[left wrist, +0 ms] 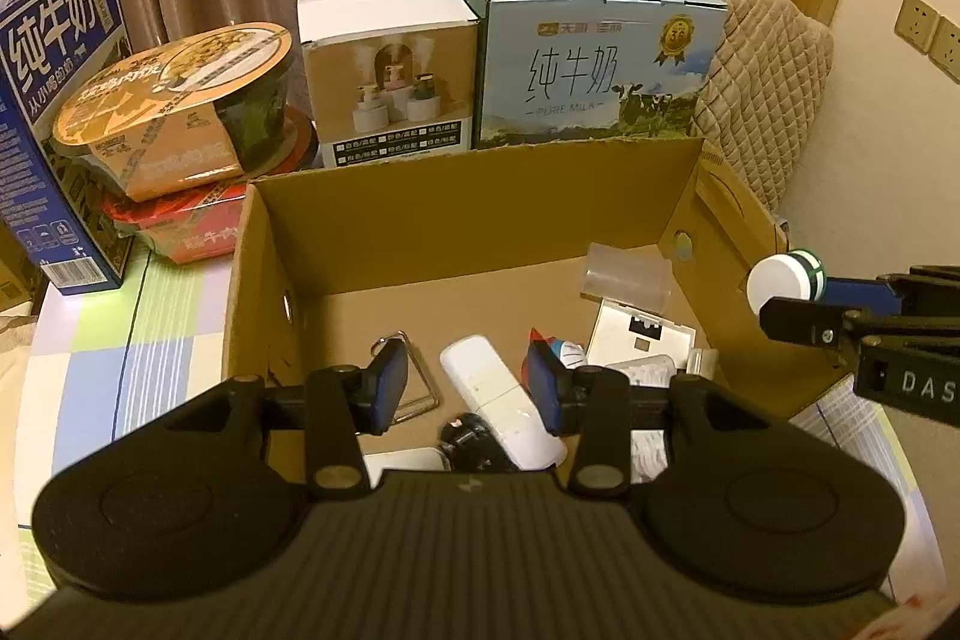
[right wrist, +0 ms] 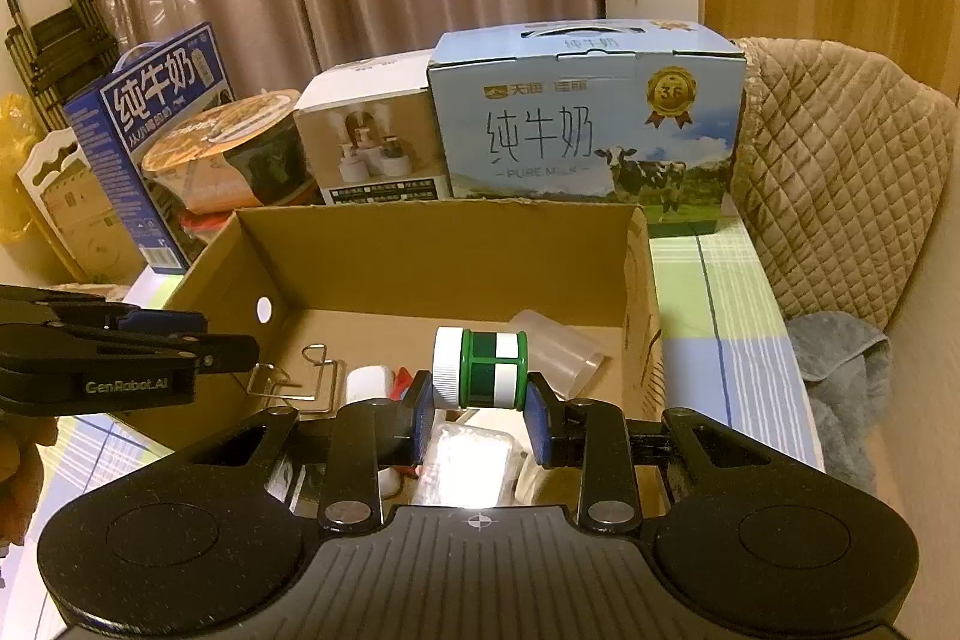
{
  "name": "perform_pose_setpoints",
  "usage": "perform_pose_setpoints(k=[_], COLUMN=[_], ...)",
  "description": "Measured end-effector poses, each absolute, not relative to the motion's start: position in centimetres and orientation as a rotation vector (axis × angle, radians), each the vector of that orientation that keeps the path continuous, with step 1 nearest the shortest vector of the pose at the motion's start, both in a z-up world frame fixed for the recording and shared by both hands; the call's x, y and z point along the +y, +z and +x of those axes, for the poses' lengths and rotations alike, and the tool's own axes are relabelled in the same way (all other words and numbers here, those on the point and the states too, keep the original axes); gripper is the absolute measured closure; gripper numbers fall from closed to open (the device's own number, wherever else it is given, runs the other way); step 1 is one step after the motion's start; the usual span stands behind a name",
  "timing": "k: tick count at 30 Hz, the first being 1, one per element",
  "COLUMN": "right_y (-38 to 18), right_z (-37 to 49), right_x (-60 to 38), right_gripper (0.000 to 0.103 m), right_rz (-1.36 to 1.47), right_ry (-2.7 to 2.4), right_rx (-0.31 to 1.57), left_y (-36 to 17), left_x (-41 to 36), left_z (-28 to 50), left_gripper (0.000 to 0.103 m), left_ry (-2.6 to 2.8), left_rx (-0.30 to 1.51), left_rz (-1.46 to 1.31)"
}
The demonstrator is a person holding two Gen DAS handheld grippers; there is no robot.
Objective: Organize rigid objects
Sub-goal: 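Lower both items into the box and open both grippers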
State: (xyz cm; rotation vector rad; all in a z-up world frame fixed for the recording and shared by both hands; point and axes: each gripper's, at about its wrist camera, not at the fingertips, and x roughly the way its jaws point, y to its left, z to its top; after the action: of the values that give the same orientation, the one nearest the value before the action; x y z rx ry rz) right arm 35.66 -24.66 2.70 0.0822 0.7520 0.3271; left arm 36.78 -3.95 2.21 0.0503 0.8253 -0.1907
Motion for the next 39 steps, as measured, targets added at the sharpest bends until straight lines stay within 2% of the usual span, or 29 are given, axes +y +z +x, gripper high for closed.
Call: perform_pose_setpoints(k=[29, 39], right_y=[2.9, 2.4], right_z=[35.4, 35.9], right_x=[-24.1, -24.3], right_gripper=[0.075, 0.075], right_rz=[0.079, 0.086], right_ry=[0.335, 0.327], right_rx=[0.757, 0.768], left_y=[2.4, 2.3], left_x=[-3.5, -3.5], left_z=[35.6, 35.7], left_gripper=[0.064, 0.06], left_ry=[-0.181, -0.184], left_rx=[0.83, 0.833], left_rz=[0.059, 0.058])
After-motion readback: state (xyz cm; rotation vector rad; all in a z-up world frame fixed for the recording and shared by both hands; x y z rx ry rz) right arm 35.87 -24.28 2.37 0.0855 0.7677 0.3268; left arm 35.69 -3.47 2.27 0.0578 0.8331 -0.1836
